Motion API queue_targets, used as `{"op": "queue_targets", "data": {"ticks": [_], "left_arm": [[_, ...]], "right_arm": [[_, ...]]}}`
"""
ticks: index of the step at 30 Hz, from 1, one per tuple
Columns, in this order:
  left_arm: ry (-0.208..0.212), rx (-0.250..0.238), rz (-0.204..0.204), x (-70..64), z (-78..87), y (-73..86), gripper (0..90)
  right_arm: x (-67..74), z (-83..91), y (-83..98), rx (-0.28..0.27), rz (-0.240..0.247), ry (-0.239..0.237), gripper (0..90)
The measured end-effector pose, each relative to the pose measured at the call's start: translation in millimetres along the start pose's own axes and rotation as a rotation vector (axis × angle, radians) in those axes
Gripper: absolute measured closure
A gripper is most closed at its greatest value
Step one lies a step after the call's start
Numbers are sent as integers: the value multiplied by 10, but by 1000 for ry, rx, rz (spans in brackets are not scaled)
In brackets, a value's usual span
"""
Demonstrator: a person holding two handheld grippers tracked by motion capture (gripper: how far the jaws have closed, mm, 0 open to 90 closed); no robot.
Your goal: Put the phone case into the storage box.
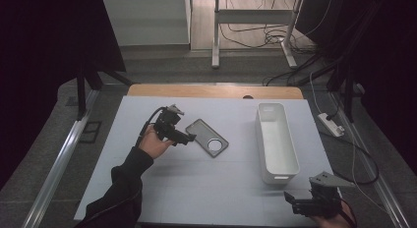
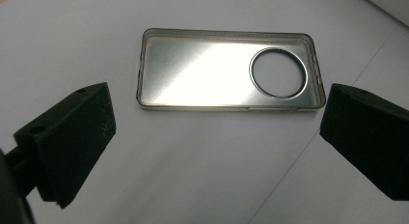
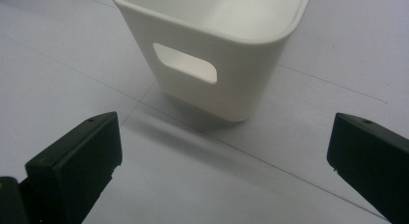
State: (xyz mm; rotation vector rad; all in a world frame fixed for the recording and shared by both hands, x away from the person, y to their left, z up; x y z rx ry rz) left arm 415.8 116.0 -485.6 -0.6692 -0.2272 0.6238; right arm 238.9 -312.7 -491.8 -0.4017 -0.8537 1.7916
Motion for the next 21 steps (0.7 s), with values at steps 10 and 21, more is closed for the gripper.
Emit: {"op": "queue_targets", "data": {"ticks": [10, 21], "left_arm": [[11, 25, -15, 25, -121, -140, 5], [27, 34, -19, 34, -225, -242, 8]], "right_arm": [[-2, 4, 1, -2, -3, -1, 0], [-3, 5, 2, -3, -3, -3, 0]]}}
Point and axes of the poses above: each handheld gripper's, and its own axes: z roughly backward along the jaws, y roughly out of its underside, x roughly to its left, the point moved 3 cm from there along -z, roughly forward along the jaws, and after that the axes turned 10 degrees about -z, right-handed, at the moved point
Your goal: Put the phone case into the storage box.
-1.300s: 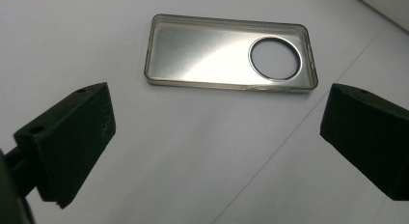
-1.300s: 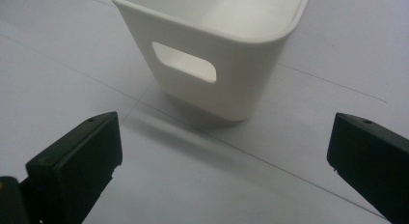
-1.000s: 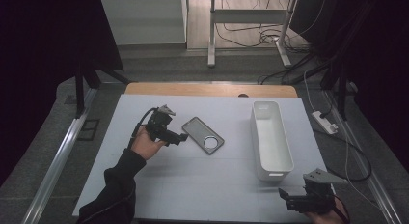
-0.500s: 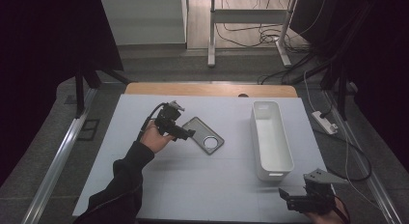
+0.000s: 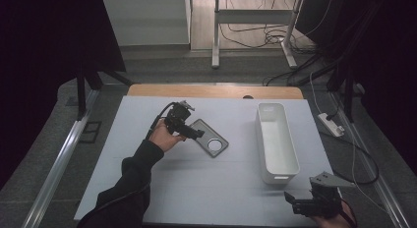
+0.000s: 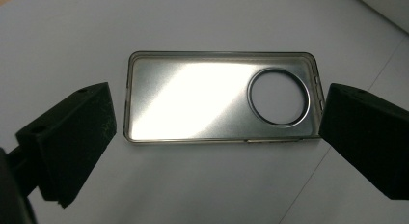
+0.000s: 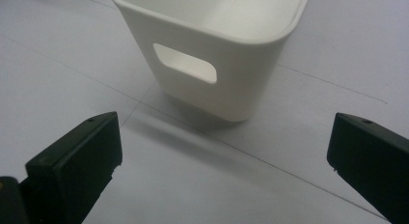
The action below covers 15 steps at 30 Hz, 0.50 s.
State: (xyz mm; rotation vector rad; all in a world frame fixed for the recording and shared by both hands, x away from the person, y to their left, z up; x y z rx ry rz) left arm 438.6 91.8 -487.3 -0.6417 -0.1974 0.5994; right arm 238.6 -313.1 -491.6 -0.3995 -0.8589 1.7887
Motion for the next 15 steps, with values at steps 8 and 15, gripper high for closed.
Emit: {"op": "queue_targets", "data": {"ticks": [8, 15], "left_arm": [[-11, 18, -46, -4, -54, -51, 342], [4, 16, -35, 32, -94, -69, 634]], "right_arm": [[0, 2, 1, -2, 0, 0, 0], [1, 5, 2, -3, 4, -1, 0]]}}
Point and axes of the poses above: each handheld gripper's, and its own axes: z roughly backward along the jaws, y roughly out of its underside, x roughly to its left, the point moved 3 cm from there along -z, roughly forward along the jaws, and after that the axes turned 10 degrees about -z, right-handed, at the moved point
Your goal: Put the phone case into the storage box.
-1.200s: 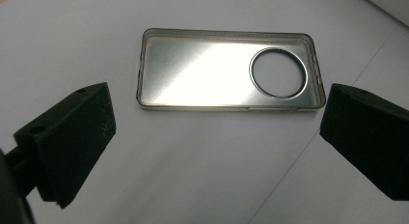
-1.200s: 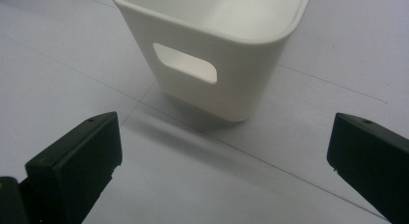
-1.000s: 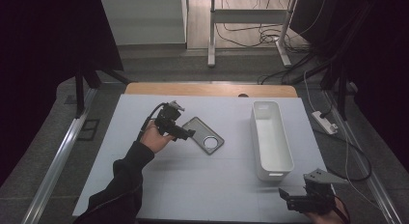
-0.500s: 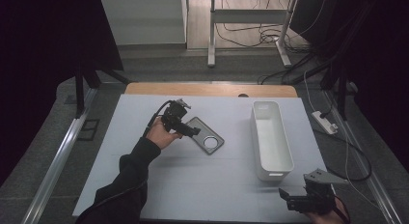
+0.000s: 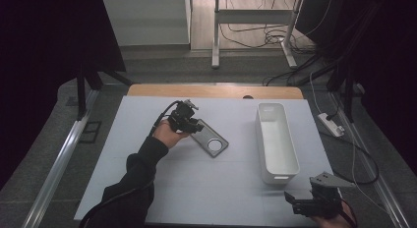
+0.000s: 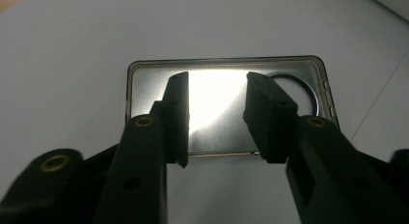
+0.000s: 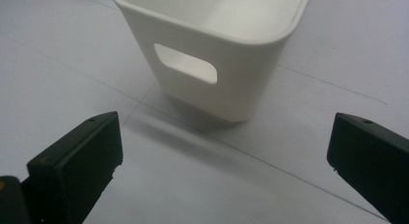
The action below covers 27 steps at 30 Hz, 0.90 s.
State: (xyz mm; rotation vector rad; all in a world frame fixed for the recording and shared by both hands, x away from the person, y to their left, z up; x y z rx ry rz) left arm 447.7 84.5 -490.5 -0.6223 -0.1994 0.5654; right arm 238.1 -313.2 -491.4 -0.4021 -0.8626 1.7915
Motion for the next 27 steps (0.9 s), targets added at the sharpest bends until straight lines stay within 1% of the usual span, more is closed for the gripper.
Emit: {"op": "queue_targets", "data": {"ticks": [1, 2, 3, 4, 5, 6, 7, 9, 10, 12, 14, 15, 18, 19, 22, 23, 26, 27], "left_arm": [[4, 6, -1, 7, -8, 0, 676], [6, 8, -2, 12, -13, -1, 739], [12, 10, -1, 16, -21, 0, 772], [12, 10, -1, 16, -21, 0, 831], [11, 11, -3, 24, -26, -1, 831], [16, 9, -1, 29, -29, -3, 881], [23, 13, -4, 37, -31, -5, 888], [23, 19, 1, 36, -49, -6, 889], [26, 25, -7, 39, -59, -2, 889], [27, 29, -6, 42, -83, 6, 890], [22, 25, 3, 44, -117, 20, 890], [21, 29, 1, 49, -133, 29, 890], [5, 42, -3, 51, -198, 66, 890], [-8, 49, -4, 55, -218, 82, 890], [-9, 53, 8, 71, -261, 115, 890], [-19, 60, 7, 80, -280, 136, 890], [-18, 69, 13, 92, -308, 165, 890], [-23, 72, 12, 98, -317, 178, 890]], "right_arm": [[0, 1, 0, 0, 1, 0, 0], [0, 1, 0, -1, 1, 0, 0], [1, 0, 0, 0, 1, -1, 0], [1, 0, 0, 0, 1, -1, 0], [1, 1, 0, 0, 2, -1, 0], [1, 2, 0, 1, 3, 0, 0], [1, 2, 0, 1, 3, 0, 0], [2, 2, 0, 1, 3, 0, 0], [1, 2, 1, 2, 4, 0, 0], [3, 2, 1, 2, 3, -1, 0], [3, 3, 1, 1, 5, -1, 0], [3, 4, 1, 1, 4, -1, 0], [3, 3, 2, 1, 3, -1, 0], [3, 3, 2, 1, 4, -1, 0], [4, 3, 3, -1, 4, -1, 0], [4, 4, 3, -2, 4, -2, 0], [5, 4, 3, -3, 6, -1, 0], [6, 4, 3, -3, 6, -1, 0]]}}
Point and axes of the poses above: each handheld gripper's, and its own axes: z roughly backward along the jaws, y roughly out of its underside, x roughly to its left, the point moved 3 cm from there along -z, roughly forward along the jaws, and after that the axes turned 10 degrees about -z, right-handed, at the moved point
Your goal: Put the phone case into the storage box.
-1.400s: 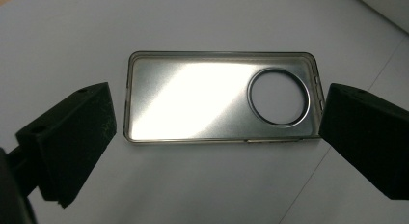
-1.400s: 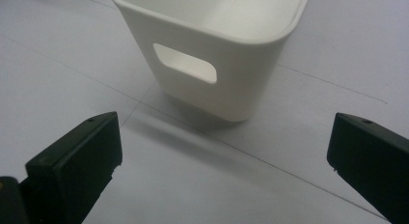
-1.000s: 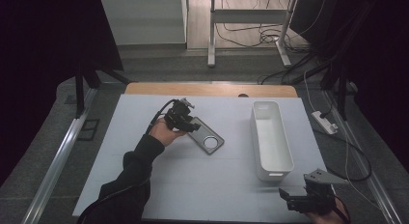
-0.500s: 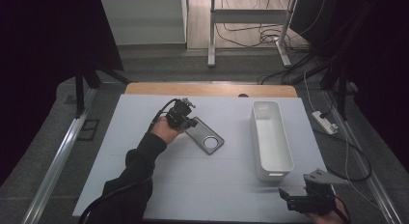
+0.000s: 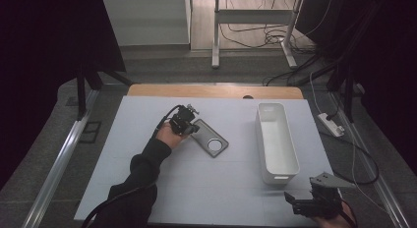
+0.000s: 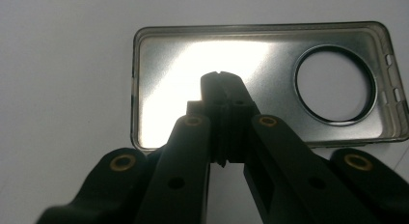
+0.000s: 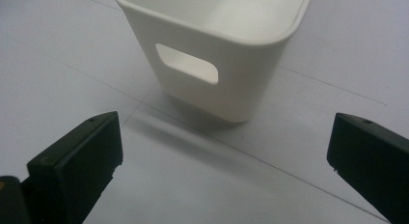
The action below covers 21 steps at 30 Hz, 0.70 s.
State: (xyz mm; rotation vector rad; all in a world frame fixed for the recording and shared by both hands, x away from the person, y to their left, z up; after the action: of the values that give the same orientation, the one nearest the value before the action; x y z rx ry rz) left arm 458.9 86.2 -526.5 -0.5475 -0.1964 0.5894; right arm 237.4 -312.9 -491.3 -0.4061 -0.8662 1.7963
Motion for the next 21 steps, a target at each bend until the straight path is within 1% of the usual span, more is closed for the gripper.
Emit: {"op": "queue_targets", "data": {"ticks": [4, 9, 11, 13, 17, 21], "left_arm": [[-14, 11, 9, 38, -30, 47, 890], [-17, 25, 19, 84, -77, 105, 890], [-27, 26, 25, 95, -91, 121, 890], [-24, 31, 31, 106, -105, 140, 890], [-15, 23, 42, 106, -100, 167, 890], [10, 19, 56, 101, -77, 204, 890]], "right_arm": [[1, 1, 0, 1, 1, 1, 0], [1, 0, 1, 1, 3, 0, 0], [1, 2, 0, 3, 3, 1, 0], [2, 2, 0, 3, 3, 1, 0], [1, 3, 1, 2, 4, 1, 0], [2, 3, 1, 2, 4, 2, 0]]}}
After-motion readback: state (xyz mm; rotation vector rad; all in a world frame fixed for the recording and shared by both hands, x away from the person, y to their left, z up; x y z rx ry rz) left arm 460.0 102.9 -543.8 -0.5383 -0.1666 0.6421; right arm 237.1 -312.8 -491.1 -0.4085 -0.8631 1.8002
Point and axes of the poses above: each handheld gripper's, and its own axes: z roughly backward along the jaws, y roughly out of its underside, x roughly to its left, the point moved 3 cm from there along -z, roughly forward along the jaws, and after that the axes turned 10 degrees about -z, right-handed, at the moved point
